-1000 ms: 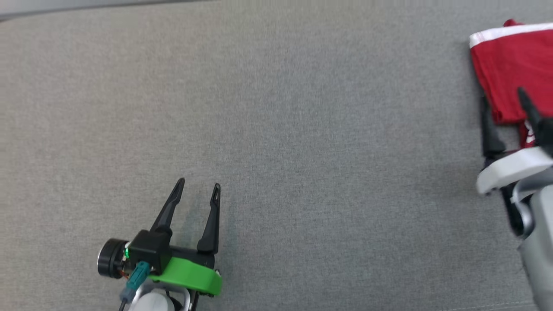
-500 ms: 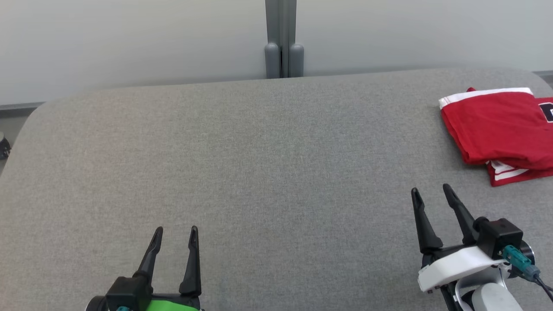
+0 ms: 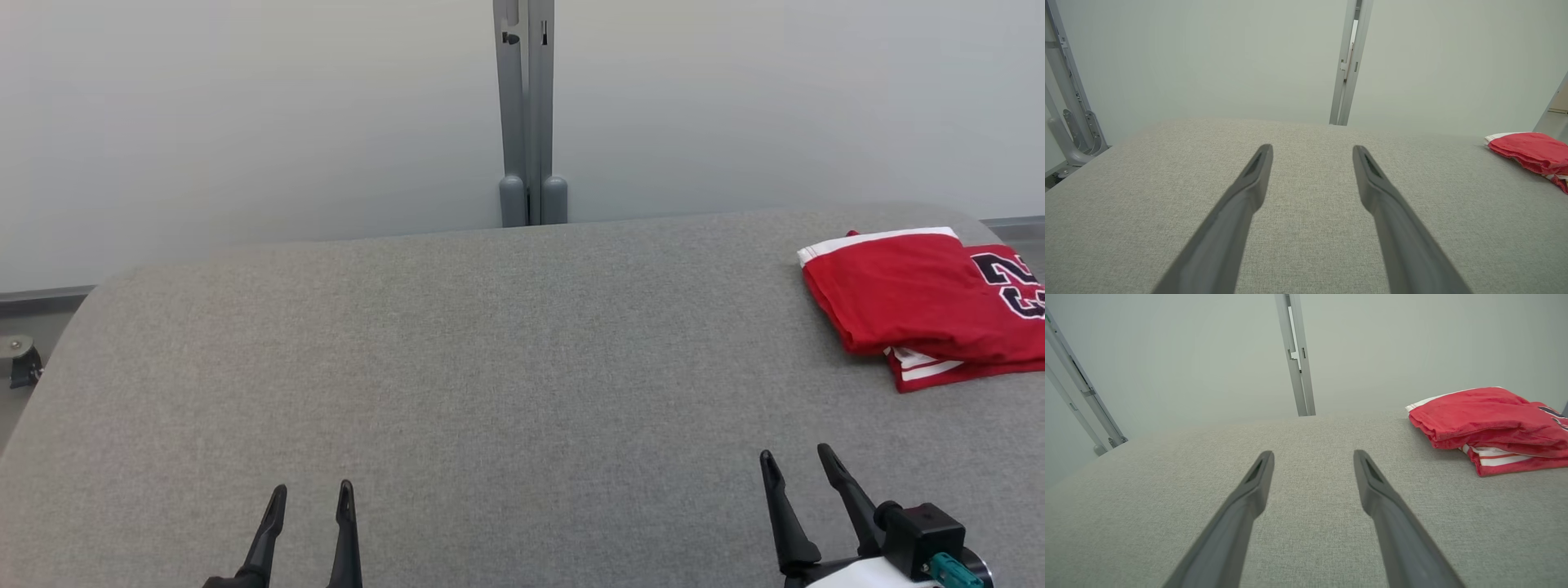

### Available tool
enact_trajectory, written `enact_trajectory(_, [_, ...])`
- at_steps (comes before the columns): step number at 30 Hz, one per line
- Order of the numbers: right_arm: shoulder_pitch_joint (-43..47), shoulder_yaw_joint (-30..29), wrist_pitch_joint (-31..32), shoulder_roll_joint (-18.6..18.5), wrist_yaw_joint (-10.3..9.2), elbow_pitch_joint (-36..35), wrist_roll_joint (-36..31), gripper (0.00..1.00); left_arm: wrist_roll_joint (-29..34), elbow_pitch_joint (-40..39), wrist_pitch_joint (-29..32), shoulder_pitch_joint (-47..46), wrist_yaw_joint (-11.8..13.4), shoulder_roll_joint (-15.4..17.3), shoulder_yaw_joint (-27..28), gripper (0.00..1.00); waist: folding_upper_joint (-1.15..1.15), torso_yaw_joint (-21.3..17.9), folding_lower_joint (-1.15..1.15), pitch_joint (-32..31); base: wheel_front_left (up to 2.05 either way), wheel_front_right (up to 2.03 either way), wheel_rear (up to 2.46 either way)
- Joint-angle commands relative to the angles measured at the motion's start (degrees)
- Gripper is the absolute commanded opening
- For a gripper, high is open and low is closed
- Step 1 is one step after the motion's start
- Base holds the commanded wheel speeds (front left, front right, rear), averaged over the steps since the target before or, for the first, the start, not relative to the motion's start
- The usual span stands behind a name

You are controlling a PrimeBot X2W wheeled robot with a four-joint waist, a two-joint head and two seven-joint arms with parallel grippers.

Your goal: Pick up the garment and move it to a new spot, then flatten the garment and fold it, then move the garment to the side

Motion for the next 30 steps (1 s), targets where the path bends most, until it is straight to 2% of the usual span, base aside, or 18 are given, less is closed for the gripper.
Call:
enact_trajectory(1, [0.83,0.35,-0.19,0.01,-0.04,0.21,-0.55,1.0,0.7,-0.15,0.01,0.8,0.13,0.15,0.09,1.0,0.0,-0.57,0.01,-0.72,0.0,0.0,0.0])
enact_trajectory(18, [1.42,0.68,-0.19,0.3,-0.05,0.14,-0.79,1.0,1.6,-0.6,0.01,1.02,0.15,0.16,-0.39,1.0,0.0,-0.55,0.01,-0.48,0.0,0.0,0.0])
enact_trajectory(19, [0.94,0.76,0.0,0.32,0.0,0.25,-0.35,0.0,1.4,-0.52,0.0,0.45,0.07,0.0,-0.45,0.0,0.0,-0.55,0.01,-0.47,0.0,0.0,0.0])
enact_trajectory(23, [1.3,0.9,0.06,0.52,0.01,2.01,-0.26,0.0,1.35,1.4,-0.01,0.56,0.06,-0.03,-0.61,0.0,0.0,-0.55,0.01,-0.42,0.0,0.0,0.0])
enact_trajectory(30, [-0.08,0.08,1.78,0.42,0.01,2.06,7.6,0.0,-6.69,1.82,1.58,-1.02,-0.44,0.33,0.27,0.0,0.0,-0.53,0.01,-0.02,0.0,0.0,0.0])
